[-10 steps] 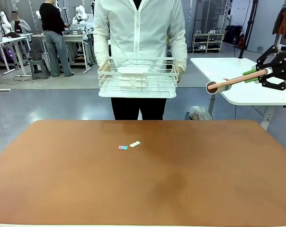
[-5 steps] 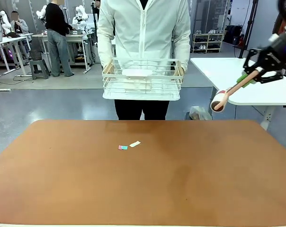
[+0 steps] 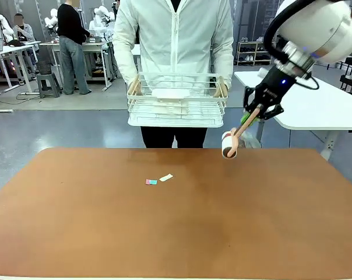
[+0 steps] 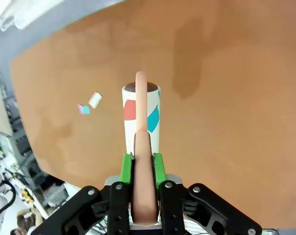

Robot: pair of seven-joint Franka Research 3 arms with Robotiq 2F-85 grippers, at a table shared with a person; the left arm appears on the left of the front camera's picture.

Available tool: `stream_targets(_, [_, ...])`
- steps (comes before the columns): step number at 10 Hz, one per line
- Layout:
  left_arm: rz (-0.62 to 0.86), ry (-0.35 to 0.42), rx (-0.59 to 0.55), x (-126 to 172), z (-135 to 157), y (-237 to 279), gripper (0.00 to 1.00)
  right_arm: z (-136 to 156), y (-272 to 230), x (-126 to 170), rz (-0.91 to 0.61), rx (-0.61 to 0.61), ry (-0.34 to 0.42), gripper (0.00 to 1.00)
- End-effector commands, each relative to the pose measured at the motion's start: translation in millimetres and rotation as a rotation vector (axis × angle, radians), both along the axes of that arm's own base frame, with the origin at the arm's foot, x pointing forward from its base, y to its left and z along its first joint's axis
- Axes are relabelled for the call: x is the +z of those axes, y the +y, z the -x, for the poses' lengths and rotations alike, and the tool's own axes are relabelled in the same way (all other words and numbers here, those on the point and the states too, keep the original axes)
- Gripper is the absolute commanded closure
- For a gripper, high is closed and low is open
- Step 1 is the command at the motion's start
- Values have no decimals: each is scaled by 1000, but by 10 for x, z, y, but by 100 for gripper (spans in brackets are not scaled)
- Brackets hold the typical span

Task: Clean the table.
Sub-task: Clean the table with the Lint Roller when the human lifts the Dish drying rack.

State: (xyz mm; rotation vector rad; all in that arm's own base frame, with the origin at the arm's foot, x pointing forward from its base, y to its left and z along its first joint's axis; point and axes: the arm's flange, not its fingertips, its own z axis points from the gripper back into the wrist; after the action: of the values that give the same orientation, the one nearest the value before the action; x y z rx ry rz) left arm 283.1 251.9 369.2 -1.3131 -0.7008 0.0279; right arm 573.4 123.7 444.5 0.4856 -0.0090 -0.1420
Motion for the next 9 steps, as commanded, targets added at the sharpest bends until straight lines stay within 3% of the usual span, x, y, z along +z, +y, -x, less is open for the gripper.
stream_targets(1, [12, -22, -1, 1, 24, 17, 0, -51, -16, 7, 57, 43, -15, 79])
stream_targets(2, [12, -22, -1, 1, 24, 17, 0, 0, 0, 0, 0, 0, 0, 79])
stream_targets(8, [12, -22, -1, 1, 24, 17, 0, -19, -19, -43, 18, 8, 3, 79])
stream_targets(9, [12, -22, -1, 1, 24, 17, 0, -94, 96, -103, -15, 116, -45, 79])
